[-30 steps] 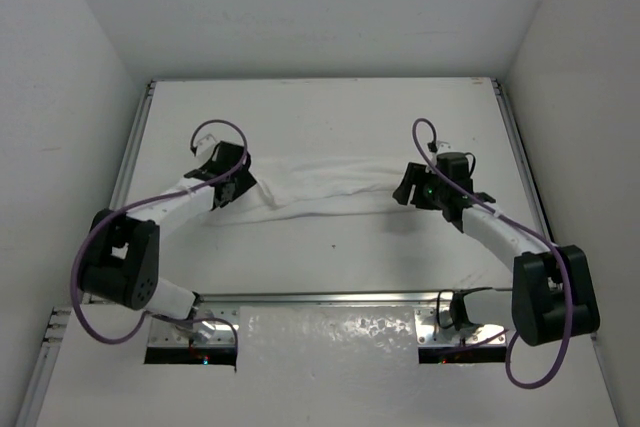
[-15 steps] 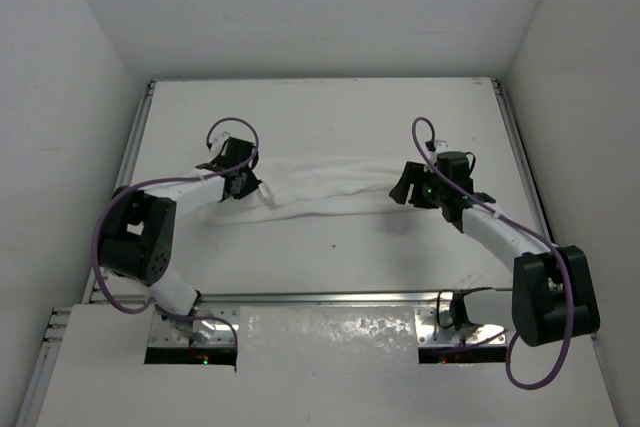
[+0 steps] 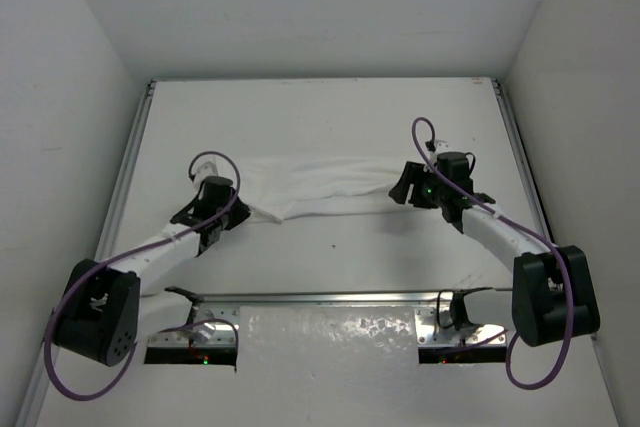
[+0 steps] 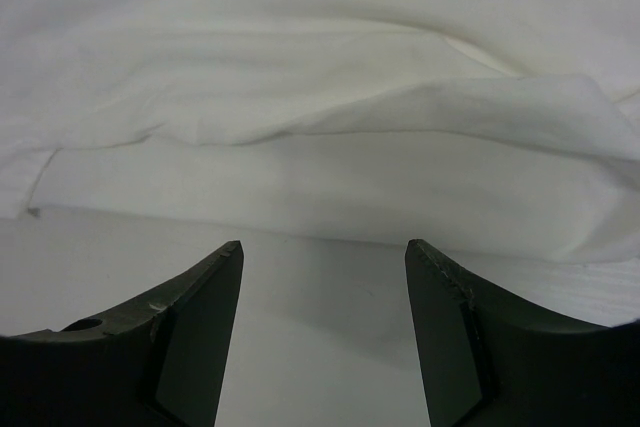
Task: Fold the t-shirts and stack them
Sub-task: Fold the other side of the tshirt into a rectangle
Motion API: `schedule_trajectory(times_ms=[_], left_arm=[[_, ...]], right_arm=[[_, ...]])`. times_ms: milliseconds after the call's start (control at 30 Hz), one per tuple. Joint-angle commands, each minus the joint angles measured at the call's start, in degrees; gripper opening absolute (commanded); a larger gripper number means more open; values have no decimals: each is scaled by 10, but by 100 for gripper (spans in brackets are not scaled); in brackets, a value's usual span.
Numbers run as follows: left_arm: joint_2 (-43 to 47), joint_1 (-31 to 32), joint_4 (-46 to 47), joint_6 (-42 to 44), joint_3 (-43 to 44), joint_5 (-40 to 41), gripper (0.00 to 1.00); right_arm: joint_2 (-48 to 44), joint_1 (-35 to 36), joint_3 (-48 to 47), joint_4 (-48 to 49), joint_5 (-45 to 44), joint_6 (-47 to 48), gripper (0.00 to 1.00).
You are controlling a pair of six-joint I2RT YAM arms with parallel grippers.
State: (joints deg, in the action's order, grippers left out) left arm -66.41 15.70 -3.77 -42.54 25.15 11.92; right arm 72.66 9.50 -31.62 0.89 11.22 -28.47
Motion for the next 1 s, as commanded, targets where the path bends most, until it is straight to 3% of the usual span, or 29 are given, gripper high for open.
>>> schedule_trajectory(times_ms=[0, 100, 200, 300, 400, 533, 700, 967], left_arm=[[23, 3, -18, -9, -12, -23, 35], [41, 3, -69, -20, -16, -6, 67], [80, 3, -93, -25, -12, 21, 72], [89, 2, -86, -30, 14, 51, 70], [7, -1, -100, -43, 75, 57, 68], [-87, -13, -146, -100, 171, 121, 69], [-207, -86, -167, -93, 262, 99, 70], [-340, -136, -162, -50, 342, 81, 74]], right_arm=[[-14, 0, 2, 20, 10, -3, 65], [-14, 1, 1, 18, 11, -4, 66], [-12, 1, -1, 18, 16, -5, 66], [-3, 1, -6, 19, 29, -8, 66], [18, 2, -21, 18, 72, -2, 66], [18, -1, -42, -53, -43, -15, 72], [38, -34, -66, -82, -67, -12, 91], [112, -92, -137, -135, -147, -27, 92]])
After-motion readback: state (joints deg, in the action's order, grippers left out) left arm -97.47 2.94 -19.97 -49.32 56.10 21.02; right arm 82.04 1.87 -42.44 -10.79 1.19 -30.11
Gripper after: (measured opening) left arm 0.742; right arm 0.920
